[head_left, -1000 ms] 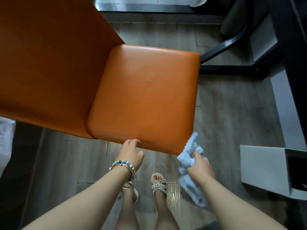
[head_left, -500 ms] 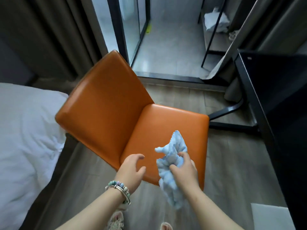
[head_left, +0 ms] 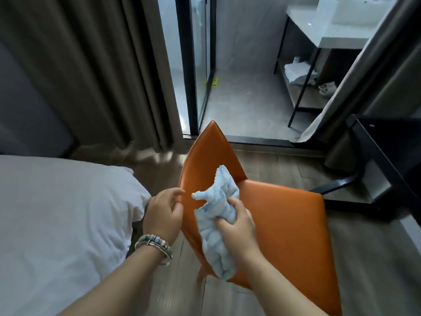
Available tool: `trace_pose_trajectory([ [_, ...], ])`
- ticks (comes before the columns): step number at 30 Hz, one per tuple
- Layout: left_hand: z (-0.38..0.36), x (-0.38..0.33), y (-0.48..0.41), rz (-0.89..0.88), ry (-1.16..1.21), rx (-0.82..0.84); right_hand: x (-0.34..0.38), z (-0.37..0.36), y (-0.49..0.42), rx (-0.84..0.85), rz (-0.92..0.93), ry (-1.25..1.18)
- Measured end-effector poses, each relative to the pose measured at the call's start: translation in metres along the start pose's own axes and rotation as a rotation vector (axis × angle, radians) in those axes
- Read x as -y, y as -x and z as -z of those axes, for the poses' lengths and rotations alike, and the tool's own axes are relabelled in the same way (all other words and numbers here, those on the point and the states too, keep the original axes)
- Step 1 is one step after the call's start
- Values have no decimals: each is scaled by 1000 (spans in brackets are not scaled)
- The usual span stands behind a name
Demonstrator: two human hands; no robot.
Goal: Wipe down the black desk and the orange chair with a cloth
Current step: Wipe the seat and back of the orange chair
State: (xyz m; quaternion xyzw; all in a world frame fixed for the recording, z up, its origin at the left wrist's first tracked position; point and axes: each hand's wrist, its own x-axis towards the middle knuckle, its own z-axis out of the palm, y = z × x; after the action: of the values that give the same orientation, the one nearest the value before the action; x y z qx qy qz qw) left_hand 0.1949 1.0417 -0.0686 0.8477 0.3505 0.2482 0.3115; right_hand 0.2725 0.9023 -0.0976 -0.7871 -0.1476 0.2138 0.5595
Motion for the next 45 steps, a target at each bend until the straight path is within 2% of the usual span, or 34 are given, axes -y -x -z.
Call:
trace_pose_trajectory([
  [7, 2, 23, -50, 204, 85, 59, 18, -45, -33, 45, 60, 95],
  [12, -19, 30, -85, 343, 146, -32, 17, -95, -64, 208, 88, 335],
  [21, -72, 41, -184, 408, 183, -23, 24, -113, -189, 139, 102, 366],
  [25, -101, 40, -209, 439, 242, 45, 20, -117, -224, 23, 86, 318],
  [29, -124, 32, -228, 274, 292, 178, 17, -109, -257, -70, 63, 246],
  [33, -139, 31, -232, 224, 83, 475, 5, -84, -297, -117, -252, 102],
  [34, -140, 32, -234, 215, 79, 497, 4, -82, -296, -112, -245, 111],
  [35, -141, 32, -237, 200, 117, 479, 4, -85, -291, -104, -156, 150],
  [37, -141, 29, -246, 181, 234, 386, 11, -93, -276, -83, 58, 209],
  [39, -142, 25, -251, 175, 264, 325, 13, -95, -285, -80, 142, 219],
  [40, -143, 24, -250, 180, 233, 324, 10, -91, -300, -96, 127, 224],
  [42, -145, 25, -249, 167, 69, 369, -3, -78, -336, -154, -43, 238],
  [44, -147, 29, -247, 129, -54, 389, -20, -67, -353, -112, -283, 205],
  [45, -148, 30, -247, 110, -72, 385, -28, -68, -350, -63, -343, 171],
])
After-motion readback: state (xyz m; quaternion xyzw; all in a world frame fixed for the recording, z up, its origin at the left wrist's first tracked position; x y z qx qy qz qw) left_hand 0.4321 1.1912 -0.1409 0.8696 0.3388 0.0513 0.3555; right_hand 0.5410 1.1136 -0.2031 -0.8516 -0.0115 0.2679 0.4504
